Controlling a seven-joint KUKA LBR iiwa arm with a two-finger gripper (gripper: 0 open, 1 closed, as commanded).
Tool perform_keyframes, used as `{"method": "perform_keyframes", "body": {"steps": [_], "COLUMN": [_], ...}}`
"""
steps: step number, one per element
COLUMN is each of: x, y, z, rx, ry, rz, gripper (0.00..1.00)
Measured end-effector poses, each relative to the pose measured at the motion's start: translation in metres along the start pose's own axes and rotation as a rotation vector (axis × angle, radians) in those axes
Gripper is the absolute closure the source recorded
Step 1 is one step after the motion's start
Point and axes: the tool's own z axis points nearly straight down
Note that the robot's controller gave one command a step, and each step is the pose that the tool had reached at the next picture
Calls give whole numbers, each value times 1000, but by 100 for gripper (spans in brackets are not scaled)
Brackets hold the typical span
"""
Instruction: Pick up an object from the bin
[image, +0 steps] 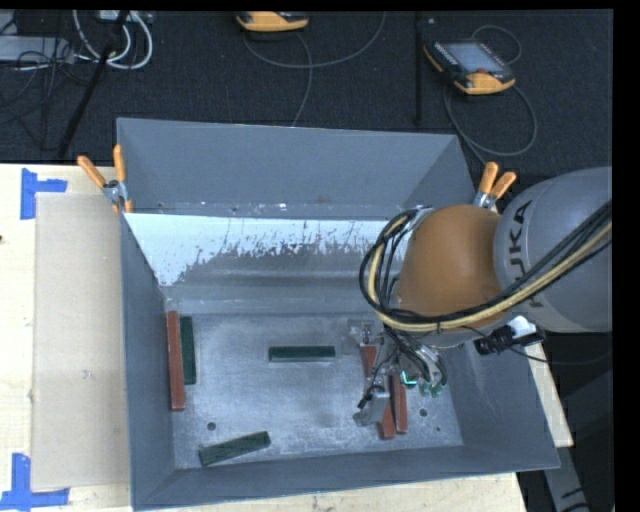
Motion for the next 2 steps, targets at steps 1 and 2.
{"method": "perform_keyframes", "body": {"steps": [1,2], "x": [-50,-49], "y": [61,58], "z": [52,49], "rx": [-2,0], "ry": [-11,-10], "rz": [-27,-22], "gripper": [0,100]}}
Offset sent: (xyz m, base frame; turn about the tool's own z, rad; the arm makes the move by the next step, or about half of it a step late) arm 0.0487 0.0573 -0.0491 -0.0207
